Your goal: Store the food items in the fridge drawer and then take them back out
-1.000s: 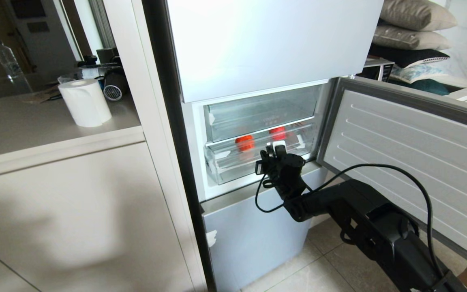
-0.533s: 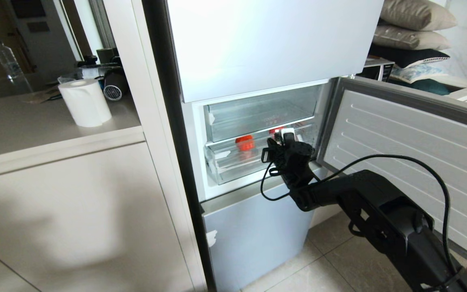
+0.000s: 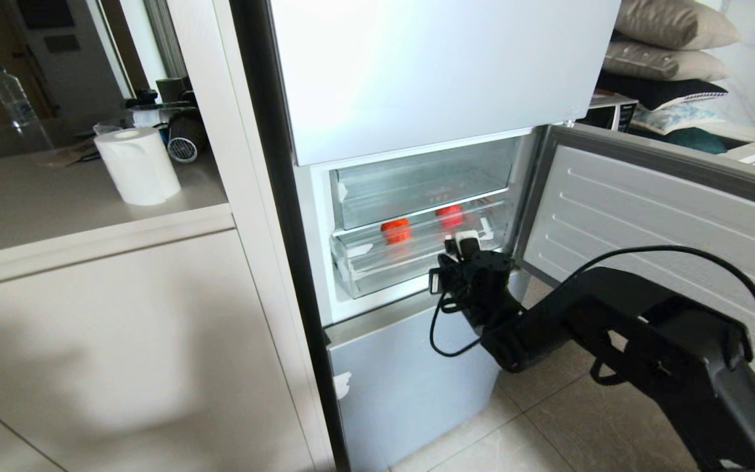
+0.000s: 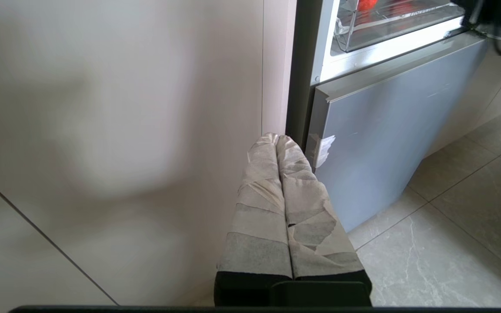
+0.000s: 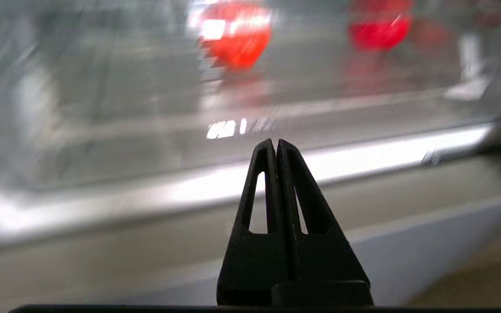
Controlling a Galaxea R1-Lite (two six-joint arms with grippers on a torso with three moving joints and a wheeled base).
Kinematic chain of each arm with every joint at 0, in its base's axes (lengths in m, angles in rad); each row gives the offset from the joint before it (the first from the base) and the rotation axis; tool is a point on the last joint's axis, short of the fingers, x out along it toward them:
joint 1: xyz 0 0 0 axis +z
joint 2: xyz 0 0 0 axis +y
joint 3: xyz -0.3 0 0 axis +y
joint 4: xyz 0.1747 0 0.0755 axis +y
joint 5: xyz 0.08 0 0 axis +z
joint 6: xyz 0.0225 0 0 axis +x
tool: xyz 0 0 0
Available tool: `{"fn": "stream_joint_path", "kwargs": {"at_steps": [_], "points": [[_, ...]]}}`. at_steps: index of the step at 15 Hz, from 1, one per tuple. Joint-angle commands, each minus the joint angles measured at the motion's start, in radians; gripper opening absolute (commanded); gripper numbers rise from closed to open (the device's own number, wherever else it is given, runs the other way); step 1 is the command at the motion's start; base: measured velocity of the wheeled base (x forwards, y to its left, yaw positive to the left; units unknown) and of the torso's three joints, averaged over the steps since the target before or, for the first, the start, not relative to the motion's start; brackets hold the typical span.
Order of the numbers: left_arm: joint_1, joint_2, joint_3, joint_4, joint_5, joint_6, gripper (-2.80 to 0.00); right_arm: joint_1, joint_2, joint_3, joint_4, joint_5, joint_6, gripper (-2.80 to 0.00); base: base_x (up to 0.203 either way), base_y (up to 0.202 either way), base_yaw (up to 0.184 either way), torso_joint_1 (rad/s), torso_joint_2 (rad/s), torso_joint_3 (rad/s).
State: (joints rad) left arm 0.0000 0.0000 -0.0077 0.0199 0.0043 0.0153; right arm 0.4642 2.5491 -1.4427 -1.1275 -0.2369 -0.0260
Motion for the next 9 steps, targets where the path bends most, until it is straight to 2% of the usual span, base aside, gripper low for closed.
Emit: {"fn": "stream_joint_path", "kwargs": {"at_steps": [1,5,7,9], "points": [[0.0,0.002,0.0,0.0,0.0,0.0,-2.8,0.062,-0.272,0.329,-0.022,0.025,-0.001,-2.8,0.0,0.0,0.0,0.0,0.0,0.0],[0.0,0.002,0.0,0.0,0.0,0.0,-2.8,0.203,-0.741,0.816,-0.027,0.082,0.0,-2.8,0.0,0.0,0.0,0.0,0.0,0.0],[0.0,0.002,0.0,0.0,0.0,0.0,-2.8,0.248,-0.989,0.992,0.003,0.091,0.011,-2.8,0.0,0.0,0.0,0.0,0.0,0.0],[0.0,0.002,0.0,0.0,0.0,0.0,-2.8,0.27,-1.243,1.107,0.073,0.068,0.029,-2.8,0.0,0.0,0.0,0.0,0.0,0.0]]}}
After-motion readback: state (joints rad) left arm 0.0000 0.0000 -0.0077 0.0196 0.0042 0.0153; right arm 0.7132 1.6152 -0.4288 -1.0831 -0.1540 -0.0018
